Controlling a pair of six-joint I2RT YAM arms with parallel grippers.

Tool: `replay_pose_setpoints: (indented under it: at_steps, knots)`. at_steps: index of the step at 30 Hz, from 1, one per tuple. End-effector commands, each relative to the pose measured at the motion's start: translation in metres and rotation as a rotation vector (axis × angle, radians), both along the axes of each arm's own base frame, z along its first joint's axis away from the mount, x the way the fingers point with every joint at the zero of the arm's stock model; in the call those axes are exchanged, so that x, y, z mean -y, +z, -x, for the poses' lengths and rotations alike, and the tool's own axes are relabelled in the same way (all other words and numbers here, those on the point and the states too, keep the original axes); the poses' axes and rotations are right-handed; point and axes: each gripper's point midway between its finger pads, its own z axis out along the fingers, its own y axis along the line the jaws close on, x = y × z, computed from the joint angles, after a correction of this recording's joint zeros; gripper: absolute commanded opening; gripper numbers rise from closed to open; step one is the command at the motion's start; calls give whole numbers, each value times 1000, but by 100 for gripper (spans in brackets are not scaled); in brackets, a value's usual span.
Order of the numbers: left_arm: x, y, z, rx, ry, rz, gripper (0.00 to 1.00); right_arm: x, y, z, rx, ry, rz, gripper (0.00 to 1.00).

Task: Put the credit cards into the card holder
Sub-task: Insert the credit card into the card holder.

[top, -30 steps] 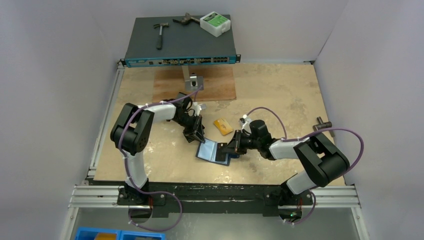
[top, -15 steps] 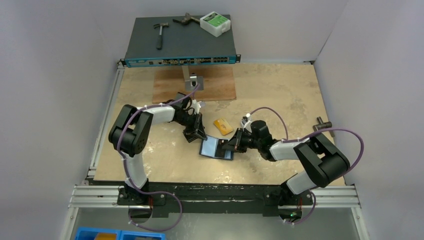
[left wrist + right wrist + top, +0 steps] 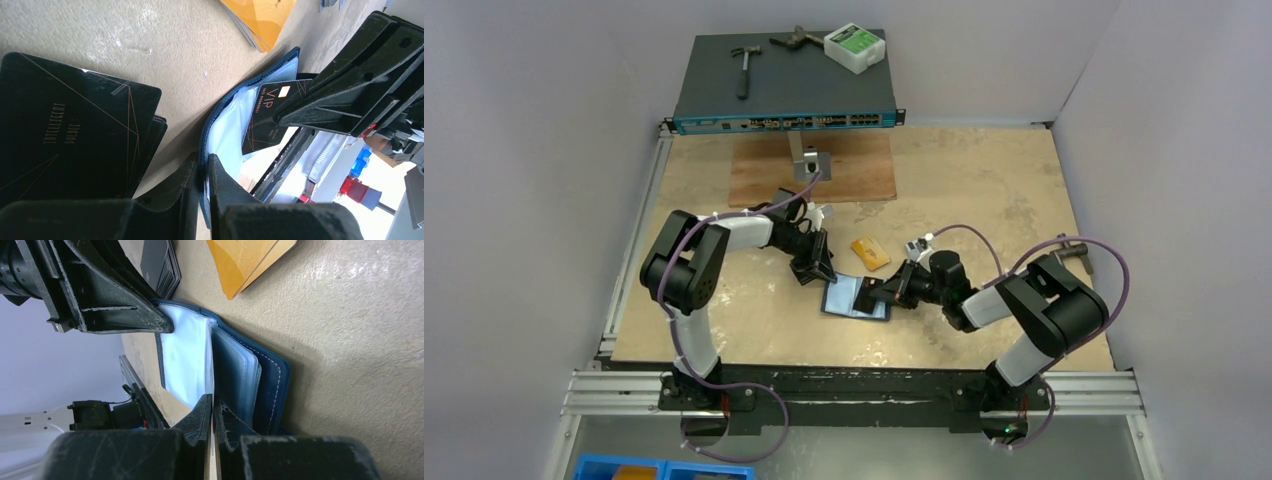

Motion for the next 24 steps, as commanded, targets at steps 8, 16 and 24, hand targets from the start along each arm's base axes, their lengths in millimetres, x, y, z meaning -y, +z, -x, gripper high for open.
replay_pose_setpoints:
  at_steps: [8,16,24]
  knots:
    - [6,19,12,-48,-28,53,35,-3,9,-5,44,-15,-68,0]
    - [6,23,32,-95,-65,111,34,-2,4,-6,42,-25,-52,0]
    - [4,22,36,-83,-80,104,24,-1,6,-5,45,-27,-51,0]
